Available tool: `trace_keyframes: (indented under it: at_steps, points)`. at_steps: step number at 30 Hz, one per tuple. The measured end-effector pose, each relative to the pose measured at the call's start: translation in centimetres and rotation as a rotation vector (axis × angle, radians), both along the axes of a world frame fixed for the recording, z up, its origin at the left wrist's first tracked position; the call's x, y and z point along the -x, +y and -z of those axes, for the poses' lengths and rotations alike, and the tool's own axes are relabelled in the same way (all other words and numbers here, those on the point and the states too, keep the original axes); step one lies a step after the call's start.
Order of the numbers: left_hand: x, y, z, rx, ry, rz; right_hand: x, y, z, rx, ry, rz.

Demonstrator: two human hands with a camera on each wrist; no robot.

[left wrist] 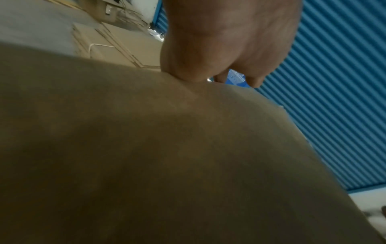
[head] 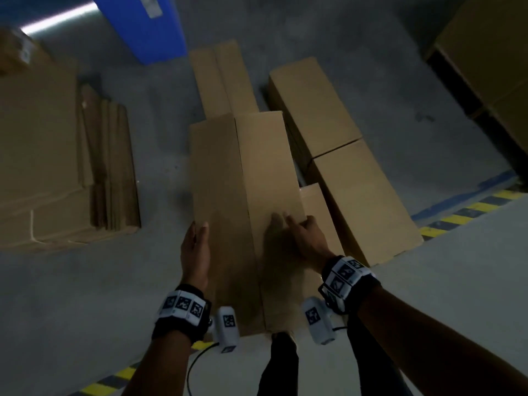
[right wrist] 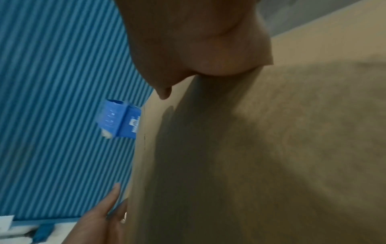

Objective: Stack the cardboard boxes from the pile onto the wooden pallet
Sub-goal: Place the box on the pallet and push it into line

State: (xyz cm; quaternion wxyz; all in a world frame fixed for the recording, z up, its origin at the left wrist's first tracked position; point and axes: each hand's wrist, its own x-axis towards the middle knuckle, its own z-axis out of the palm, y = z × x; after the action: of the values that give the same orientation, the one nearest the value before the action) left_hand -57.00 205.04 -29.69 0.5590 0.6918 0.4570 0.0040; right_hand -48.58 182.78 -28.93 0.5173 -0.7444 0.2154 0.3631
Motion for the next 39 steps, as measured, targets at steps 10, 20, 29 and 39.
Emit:
trace_keyframes:
  at_steps: [10,20,29,39]
  points:
    - [-1.7,-6.8,-17.6,0.036,-0.359,0.161,4.7,-7.4,-17.1,0.116,-0.495,0.248]
    - [-3.2,-19.1,-29.6,-0.068,-0.778,0.300,7.8,-20.3,-28.4,0.018,-0.813,0.462]
    - [2.5,-39.7,-35.7,0.140,-1.006,0.429,17.5,-40.5,-34.8,0.058,-1.045,0.540]
    - [5.0,-59.8,-38.7,0.064,-1.046,0.708,23.9,-58.8,-38.8,0.101,-1.127,0.657]
